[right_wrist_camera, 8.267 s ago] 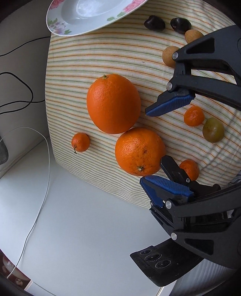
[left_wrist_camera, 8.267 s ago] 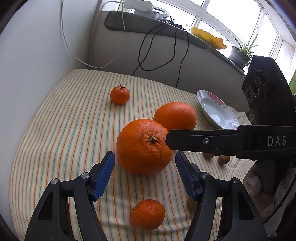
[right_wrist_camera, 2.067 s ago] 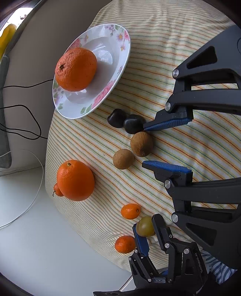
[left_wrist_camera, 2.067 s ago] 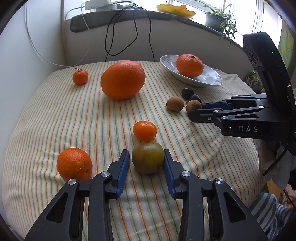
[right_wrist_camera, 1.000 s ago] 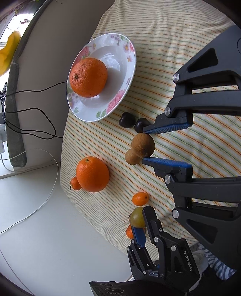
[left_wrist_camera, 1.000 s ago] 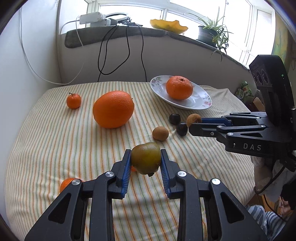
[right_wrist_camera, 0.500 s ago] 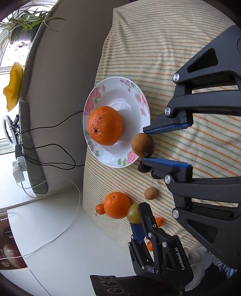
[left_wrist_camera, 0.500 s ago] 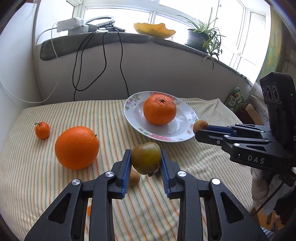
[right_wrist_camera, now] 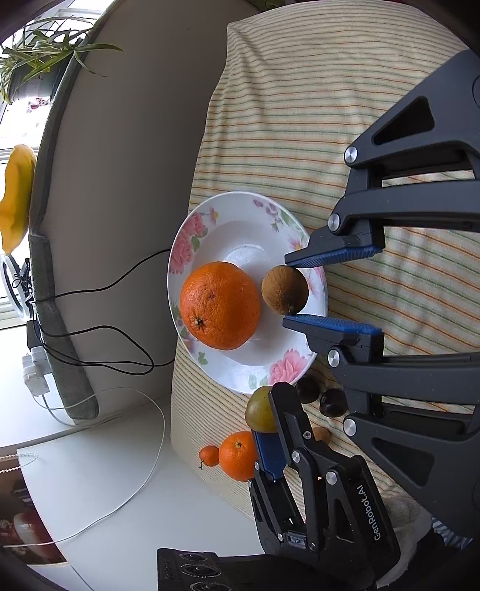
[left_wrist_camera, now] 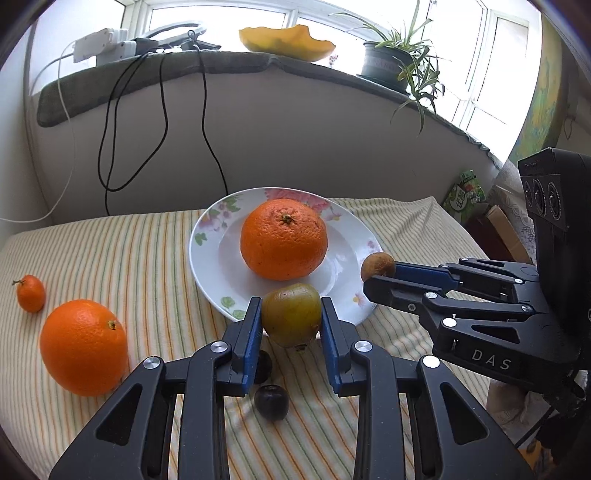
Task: Organize fruits
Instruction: 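Carry the kiwi with the right tool and release it on the plate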
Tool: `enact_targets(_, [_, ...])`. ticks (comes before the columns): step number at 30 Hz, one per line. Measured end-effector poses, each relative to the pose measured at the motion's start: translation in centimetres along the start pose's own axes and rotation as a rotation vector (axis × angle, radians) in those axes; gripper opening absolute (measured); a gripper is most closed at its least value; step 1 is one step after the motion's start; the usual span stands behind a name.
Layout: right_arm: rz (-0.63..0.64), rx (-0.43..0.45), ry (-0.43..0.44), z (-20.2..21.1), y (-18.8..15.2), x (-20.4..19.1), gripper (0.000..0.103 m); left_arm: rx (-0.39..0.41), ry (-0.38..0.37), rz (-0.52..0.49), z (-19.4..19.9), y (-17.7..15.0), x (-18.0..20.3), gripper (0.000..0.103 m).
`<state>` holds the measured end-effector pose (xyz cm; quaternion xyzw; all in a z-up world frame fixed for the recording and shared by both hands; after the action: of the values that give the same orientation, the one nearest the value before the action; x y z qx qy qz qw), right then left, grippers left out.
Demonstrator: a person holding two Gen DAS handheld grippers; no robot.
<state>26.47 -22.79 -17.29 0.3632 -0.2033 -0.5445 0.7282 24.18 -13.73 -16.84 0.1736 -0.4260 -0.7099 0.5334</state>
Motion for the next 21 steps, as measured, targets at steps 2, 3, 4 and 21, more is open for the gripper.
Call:
enact_targets(2, [-0.003, -0.002, -0.004, -0.3, 0.1, 0.4, 0.027, -0.008, -0.003, 0.002, -0.6, -0.1, 0.2, 0.028])
enact_targets(3, [-0.003, -0.003, -0.007, -0.5, 0.1, 0.6, 0.027, -0.011, -0.004, 0.003, -0.7, -0.1, 0.3, 0.028])
enact_targets(4, [-0.005, -0.003, -0.008, -0.6, 0.2, 0.7, 0.027, -0.013, -0.004, 0.003, -0.9, -0.1, 0.4, 0.028])
enact_targets(21, [-0.005, -0.009, 0.002, -1.5, 0.0, 0.8, 0.027, -0.032, 0.023, -0.027, -1.8, 0.0, 0.6, 0.029])
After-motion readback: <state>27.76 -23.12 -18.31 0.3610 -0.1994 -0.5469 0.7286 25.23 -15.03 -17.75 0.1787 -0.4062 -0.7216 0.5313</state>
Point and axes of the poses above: each gripper's, at about its wrist camera, not at the fingertips, and z roughly against the way its jaws point, x to its right, y to its top, the point moved 9 cm from there along -z, roughly the way its jaws point, and after that the axes turned 8 degrees about x, right-handed, at the moved point
